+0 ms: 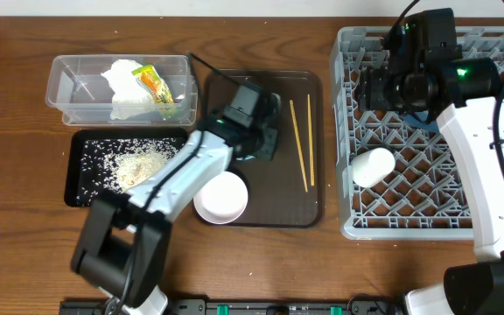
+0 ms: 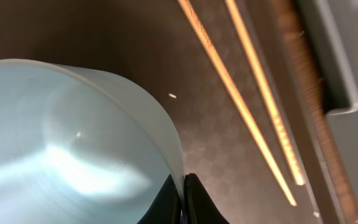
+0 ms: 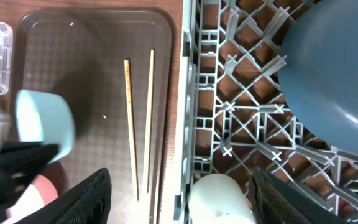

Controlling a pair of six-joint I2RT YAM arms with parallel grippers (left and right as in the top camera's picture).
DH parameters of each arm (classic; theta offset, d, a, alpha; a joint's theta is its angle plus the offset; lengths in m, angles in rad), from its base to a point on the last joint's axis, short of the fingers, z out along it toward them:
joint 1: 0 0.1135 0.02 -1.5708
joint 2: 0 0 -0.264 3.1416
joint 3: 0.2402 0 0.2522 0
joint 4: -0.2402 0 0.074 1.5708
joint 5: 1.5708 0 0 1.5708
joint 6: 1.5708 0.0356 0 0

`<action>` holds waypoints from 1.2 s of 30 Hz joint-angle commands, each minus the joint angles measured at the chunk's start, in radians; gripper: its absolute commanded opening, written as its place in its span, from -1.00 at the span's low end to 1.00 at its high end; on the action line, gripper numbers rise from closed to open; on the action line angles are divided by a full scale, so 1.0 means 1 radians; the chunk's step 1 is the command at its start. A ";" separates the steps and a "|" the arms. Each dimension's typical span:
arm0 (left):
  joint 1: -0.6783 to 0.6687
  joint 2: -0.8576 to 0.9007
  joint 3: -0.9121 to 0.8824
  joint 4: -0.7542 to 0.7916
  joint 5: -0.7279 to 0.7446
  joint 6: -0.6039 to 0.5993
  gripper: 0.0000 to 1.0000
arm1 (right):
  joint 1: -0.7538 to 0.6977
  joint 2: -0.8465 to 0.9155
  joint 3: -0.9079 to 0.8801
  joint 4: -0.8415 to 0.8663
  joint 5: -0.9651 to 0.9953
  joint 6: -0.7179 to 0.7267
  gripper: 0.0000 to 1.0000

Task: Sort waste into correct bins and load items into the dishwasher rack
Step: 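Move the light-blue bowl right and set it on the brown tray, then grasp the light-blue bowl on the brown tray with the right gripper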

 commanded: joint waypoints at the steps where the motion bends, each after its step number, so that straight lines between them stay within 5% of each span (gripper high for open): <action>1: -0.016 0.021 0.016 0.008 -0.057 -0.003 -0.88 | 0.017 -0.010 0.001 -0.001 0.002 0.003 0.38; 8: -0.025 0.022 0.016 0.013 -0.049 -0.011 -0.32 | 0.017 -0.010 0.001 0.000 0.002 0.003 0.38; 12: -0.004 -0.012 0.022 0.007 -0.049 -0.048 -0.17 | 0.026 -0.007 0.001 0.016 0.002 0.014 0.40; 19: 0.167 -0.224 0.027 -0.077 -0.049 -0.193 -0.05 | 0.115 0.071 0.001 0.135 -0.078 0.058 0.38; 25: 0.351 -0.387 0.027 -0.168 -0.050 -0.200 0.13 | 0.248 0.238 0.001 0.242 -0.084 0.106 0.33; 36: 0.473 -0.428 0.026 -0.279 -0.050 -0.200 0.24 | 0.330 0.497 0.001 0.315 -0.084 0.187 -0.14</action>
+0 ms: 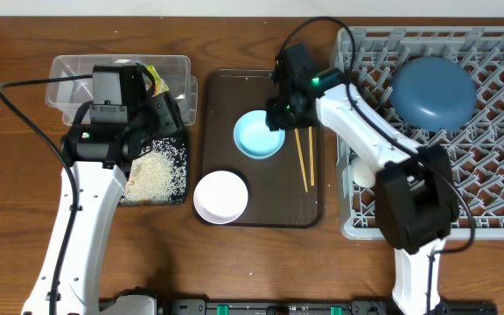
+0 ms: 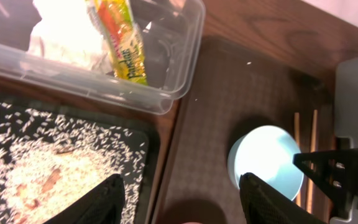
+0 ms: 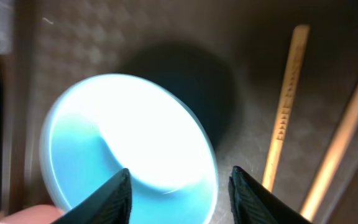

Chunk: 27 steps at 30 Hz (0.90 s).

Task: Sort waste into correct bins and load items into the dishwasher rack
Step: 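Grasp the light-blue bowl on the brown tray with the right gripper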

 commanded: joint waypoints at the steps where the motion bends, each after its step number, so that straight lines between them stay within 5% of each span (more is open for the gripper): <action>1: 0.004 0.004 0.008 -0.007 -0.006 -0.009 0.24 | 0.006 0.034 0.001 0.002 -0.001 0.031 -0.21; 9: 0.004 0.005 0.000 -0.011 -0.006 -0.009 0.29 | 0.006 0.071 0.001 -0.004 0.004 0.029 -0.97; 13: 0.004 0.006 -0.001 -0.015 -0.005 -0.009 0.62 | 0.003 0.070 0.001 -0.006 0.004 0.029 -0.97; 21: 0.004 0.007 -0.001 -0.015 -0.005 -0.009 0.68 | -0.060 -0.071 0.003 -0.032 0.021 0.016 -0.98; 27: 0.004 0.007 -0.001 -0.015 -0.005 -0.009 0.80 | -0.177 -0.320 0.003 -0.035 0.253 0.011 -0.98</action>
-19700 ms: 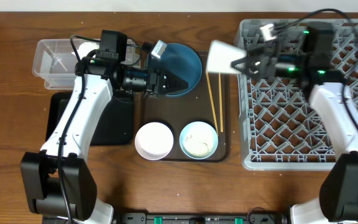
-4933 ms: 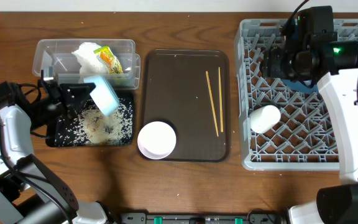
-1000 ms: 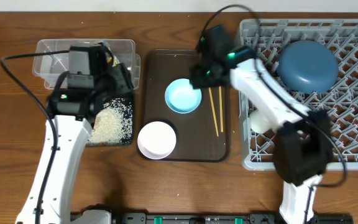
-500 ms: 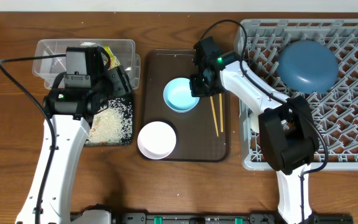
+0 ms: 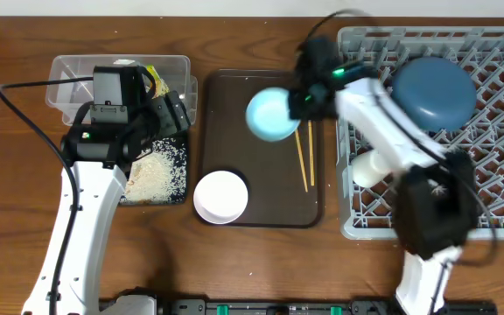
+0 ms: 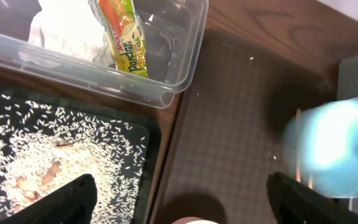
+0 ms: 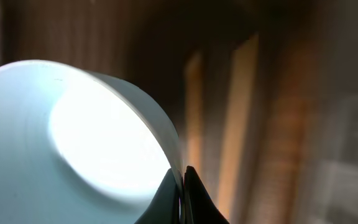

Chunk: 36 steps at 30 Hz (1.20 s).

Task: Sort waste into correct bins and load items into the dishwasher rack
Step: 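Grasp the light-blue bowl on the brown tray with the right gripper, then carry the light-blue bowl into the dish rack and release it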

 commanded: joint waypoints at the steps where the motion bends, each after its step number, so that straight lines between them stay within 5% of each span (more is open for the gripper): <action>1: 0.003 0.006 -0.001 -0.001 -0.006 0.005 0.81 | -0.074 -0.202 0.014 0.005 0.243 -0.011 -0.98; 10: 0.003 0.006 -0.001 -0.001 -0.006 0.005 0.82 | -0.116 -0.272 0.013 0.093 0.898 -0.076 -0.97; 24: 0.003 0.006 -0.001 -0.001 -0.006 0.005 0.83 | -0.087 0.020 0.013 0.582 1.141 -0.627 -0.97; 36: 0.003 0.006 -0.001 -0.001 -0.006 0.005 0.83 | -0.061 0.203 0.013 0.752 1.261 -0.745 -0.97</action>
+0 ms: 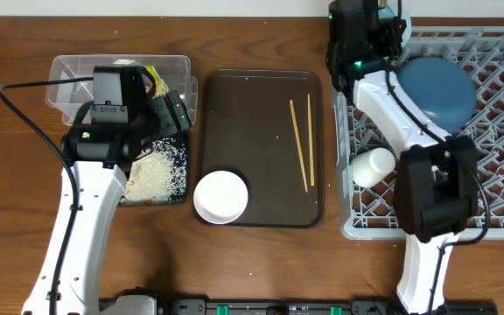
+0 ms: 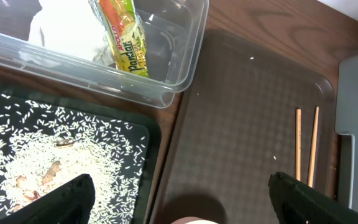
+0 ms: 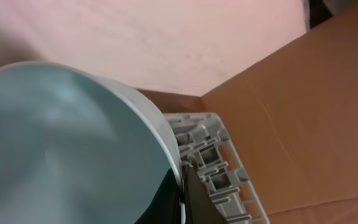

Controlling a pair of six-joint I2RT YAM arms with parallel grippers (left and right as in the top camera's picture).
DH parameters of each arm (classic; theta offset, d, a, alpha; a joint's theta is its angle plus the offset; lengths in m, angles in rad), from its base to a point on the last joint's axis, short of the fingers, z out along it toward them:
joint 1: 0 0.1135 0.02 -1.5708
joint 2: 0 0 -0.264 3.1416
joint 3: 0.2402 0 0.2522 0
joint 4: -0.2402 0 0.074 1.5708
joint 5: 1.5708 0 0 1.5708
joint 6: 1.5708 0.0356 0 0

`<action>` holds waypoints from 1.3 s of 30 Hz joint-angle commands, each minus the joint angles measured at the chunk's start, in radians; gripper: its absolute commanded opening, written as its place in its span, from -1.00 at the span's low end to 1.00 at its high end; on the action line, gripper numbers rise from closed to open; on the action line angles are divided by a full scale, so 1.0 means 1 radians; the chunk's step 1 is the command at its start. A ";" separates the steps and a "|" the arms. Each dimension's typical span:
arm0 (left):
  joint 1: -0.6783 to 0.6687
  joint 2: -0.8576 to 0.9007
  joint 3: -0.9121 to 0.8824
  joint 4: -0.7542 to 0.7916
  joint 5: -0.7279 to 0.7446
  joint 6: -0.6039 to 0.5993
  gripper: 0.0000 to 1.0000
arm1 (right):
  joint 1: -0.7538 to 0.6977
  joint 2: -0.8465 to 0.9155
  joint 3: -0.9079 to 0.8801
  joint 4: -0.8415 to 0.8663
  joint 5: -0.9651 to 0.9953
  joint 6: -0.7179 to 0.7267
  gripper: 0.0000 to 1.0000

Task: Sort waste into correct bins and load items into the dishwasher rack
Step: 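Carry the light-blue bowl into the dish rack and release it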

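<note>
My right gripper (image 3: 180,186) is shut on the rim of a light blue bowl (image 3: 67,149), which fills the left of the right wrist view. In the overhead view that gripper (image 1: 358,39) is over the back left corner of the grey dishwasher rack (image 1: 497,201), and the bowl is hidden under it. A white bowl (image 1: 220,196) and two chopsticks (image 1: 302,143) lie on the brown tray (image 1: 256,87). My left gripper (image 2: 180,190) hangs open over the seam between the rice tray (image 2: 55,149) and the brown tray, holding nothing.
A clear bin (image 1: 77,87) with crumpled paper and a snack wrapper (image 2: 120,37) stands at the back left. In the rack sit a dark blue bowl (image 1: 433,90) and a white cup (image 1: 373,165). A cardboard box (image 3: 303,112) shows behind the rack.
My right gripper, still shut on the light blue bowl, has moved from above the brown tray near the chopsticks to the rack's back left corner. The left arm has not moved.
First my left gripper was shut on the light blue bowl over the brown tray, the right one open over the rack. Then the bowl stood on the tray, the left arm back by the bins, the right gripper open at it. Then the right held it lifted, now at the rack.
</note>
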 commanded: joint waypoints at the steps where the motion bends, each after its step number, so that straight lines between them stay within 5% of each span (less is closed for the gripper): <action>1: 0.003 0.005 -0.001 -0.001 -0.006 0.005 0.83 | 0.008 0.038 -0.003 0.013 0.071 -0.035 -0.98; 21: 0.003 0.005 -0.001 -0.001 -0.006 0.005 0.84 | 0.020 0.092 -0.003 0.087 0.043 -0.035 -0.97; 29: 0.003 0.005 -0.002 -0.001 -0.006 0.005 0.84 | 0.074 0.092 -0.003 0.074 0.043 -0.035 -0.70; 32: 0.003 0.005 -0.002 -0.001 -0.006 0.005 0.84 | 0.096 0.092 -0.003 0.072 0.051 -0.062 -0.51; 34: 0.003 0.005 -0.001 -0.001 -0.006 0.005 0.84 | 0.111 0.092 -0.003 0.081 0.077 -0.067 0.23; 39: 0.003 0.005 -0.001 -0.001 -0.006 0.005 0.84 | 0.133 0.086 -0.003 0.119 0.166 -0.080 0.59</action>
